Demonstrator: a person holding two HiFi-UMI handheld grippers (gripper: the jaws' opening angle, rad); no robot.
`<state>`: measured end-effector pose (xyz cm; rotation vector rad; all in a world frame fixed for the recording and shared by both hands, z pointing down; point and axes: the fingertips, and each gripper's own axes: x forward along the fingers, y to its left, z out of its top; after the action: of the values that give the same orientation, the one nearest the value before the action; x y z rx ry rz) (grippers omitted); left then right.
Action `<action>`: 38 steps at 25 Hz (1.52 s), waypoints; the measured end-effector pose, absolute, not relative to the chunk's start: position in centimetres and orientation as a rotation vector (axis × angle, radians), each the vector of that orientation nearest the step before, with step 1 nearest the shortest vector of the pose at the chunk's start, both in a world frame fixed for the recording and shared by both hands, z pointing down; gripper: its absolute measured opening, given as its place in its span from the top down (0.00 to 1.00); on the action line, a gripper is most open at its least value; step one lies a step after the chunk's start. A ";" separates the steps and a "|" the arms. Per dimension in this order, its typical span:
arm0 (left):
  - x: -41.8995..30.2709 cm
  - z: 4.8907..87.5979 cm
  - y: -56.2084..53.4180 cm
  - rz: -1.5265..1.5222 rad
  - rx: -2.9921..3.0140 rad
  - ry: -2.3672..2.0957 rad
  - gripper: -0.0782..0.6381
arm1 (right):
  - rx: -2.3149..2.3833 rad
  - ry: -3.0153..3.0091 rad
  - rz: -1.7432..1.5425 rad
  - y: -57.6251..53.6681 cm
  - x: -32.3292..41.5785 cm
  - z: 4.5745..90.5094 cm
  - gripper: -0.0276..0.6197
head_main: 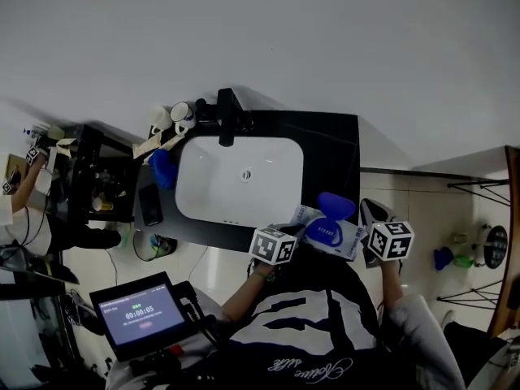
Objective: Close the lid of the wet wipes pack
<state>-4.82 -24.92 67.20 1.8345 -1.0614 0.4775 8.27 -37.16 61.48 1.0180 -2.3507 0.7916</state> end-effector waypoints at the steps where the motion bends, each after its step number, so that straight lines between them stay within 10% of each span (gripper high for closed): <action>1: -4.8 67.2 -25.0 0.480 1.834 -1.063 0.89 | 0.984 -2.346 0.796 -37.7 7.8 62.1 0.96; 38: -5.6 65.4 -23.0 0.440 1.960 -1.067 0.89 | 0.725 -2.241 0.645 -25.3 2.7 65.3 0.96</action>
<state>-5.61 -23.05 65.44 1.9604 -1.0671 0.4401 2.70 -25.26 65.27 0.7251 -2.2407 0.6445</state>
